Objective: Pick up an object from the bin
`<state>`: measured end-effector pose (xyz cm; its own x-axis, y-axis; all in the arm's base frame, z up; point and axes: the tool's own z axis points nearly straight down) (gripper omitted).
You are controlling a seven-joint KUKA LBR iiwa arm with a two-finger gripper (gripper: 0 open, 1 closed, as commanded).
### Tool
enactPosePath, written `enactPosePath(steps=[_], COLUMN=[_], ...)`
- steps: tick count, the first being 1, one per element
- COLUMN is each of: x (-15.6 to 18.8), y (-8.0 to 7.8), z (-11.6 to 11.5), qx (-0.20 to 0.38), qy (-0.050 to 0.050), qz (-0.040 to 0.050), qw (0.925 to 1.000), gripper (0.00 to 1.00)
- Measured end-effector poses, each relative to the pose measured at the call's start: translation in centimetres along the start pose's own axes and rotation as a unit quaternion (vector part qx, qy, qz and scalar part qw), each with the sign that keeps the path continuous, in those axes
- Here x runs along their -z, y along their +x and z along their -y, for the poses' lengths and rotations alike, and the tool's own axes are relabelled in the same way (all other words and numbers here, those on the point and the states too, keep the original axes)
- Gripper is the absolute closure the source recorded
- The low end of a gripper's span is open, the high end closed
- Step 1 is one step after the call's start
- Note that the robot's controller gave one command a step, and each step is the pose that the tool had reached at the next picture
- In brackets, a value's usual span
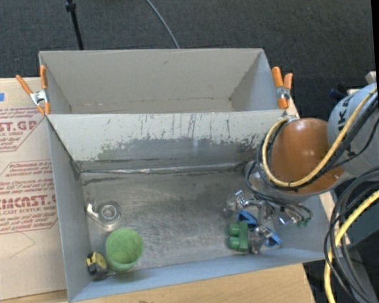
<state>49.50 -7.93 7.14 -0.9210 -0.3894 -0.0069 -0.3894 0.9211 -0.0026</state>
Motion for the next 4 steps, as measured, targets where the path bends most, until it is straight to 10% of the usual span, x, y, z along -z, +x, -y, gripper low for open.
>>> enactPosePath(steps=[1,2,3,4], x=[0.1,0.0,0.1,15.7], y=[-0.1,0.0,0.2,0.0], z=[-0.2,-0.2,-0.1,0.8], qx=[0.001,0.001,0.001,0.076], qy=[-0.001,-0.001,-0.001,0.001], qz=[-0.0002,-0.0006,-0.0049,0.0004], qw=[1.0,1.0,1.0,0.9971], gripper=[1.0,0.0,1.0,1.0])
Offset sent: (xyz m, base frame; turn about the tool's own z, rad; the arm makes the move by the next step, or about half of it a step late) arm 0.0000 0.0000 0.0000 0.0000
